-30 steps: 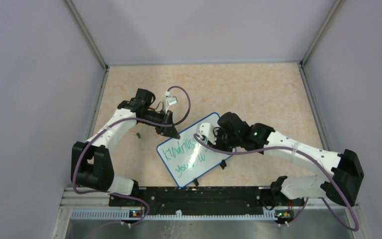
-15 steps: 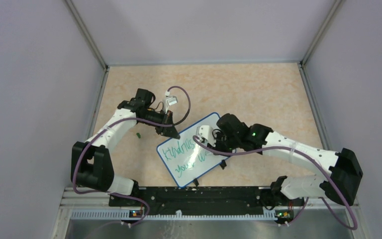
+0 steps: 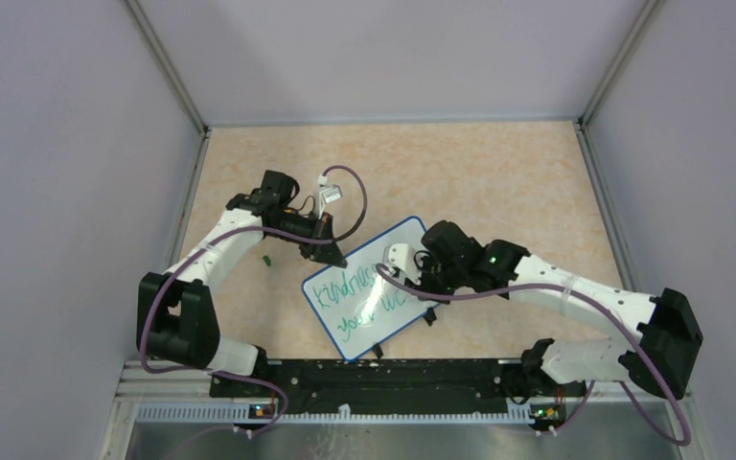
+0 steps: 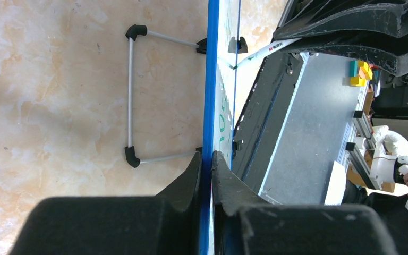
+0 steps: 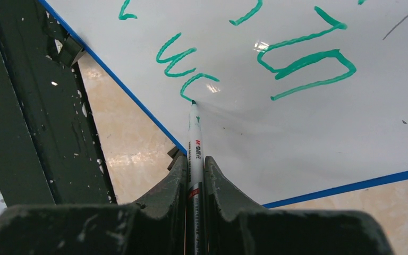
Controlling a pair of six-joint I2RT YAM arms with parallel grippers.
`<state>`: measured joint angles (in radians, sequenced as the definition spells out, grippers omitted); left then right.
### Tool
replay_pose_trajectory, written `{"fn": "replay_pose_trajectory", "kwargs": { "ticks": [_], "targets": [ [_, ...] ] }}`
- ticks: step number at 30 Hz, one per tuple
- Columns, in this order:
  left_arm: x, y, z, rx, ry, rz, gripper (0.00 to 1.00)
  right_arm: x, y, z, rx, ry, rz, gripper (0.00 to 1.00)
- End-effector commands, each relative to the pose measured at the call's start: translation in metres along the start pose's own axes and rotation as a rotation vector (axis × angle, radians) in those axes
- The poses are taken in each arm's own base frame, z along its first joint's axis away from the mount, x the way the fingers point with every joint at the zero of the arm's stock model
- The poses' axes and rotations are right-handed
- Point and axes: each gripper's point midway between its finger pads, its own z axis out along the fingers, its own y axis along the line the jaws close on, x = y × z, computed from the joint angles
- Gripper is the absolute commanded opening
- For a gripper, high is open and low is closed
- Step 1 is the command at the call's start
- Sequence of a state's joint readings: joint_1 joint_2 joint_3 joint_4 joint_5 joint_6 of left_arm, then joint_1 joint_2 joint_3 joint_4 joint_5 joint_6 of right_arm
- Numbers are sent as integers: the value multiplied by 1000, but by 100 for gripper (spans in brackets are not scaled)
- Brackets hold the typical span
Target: Write a sentence on the whiteboard
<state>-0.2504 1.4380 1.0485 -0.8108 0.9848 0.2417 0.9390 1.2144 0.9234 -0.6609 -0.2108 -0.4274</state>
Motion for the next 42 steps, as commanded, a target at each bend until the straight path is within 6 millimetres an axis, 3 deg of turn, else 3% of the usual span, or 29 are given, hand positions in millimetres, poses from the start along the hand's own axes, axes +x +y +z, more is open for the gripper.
{"fn": "replay_pose_trajectory", "kwargs": {
  "ticks": [1, 11, 19, 27, 36, 42],
  "targets": [
    [25, 23, 10, -86, 88, -19, 0, -19, -26, -13, 106, -46, -19, 0],
    [25, 22, 10, -89, 86, -17, 0, -37, -34, -12, 114, -81, -14, 0],
    [24, 22, 10, -89, 85, -15, 0, -40, -26, -7, 69, -89, -10, 0],
    [24, 22, 10, -88, 86, -18, 0, -45, -15, -16, 44, -117, -17, 0],
    [25, 22, 10, -86, 87, -18, 0, -29, -21, -27, 74, -98, 6, 0],
    [25, 22, 10, -84, 87, -18, 0, -25, -25, -21, 85, -86, 2, 0]
  ]
}}
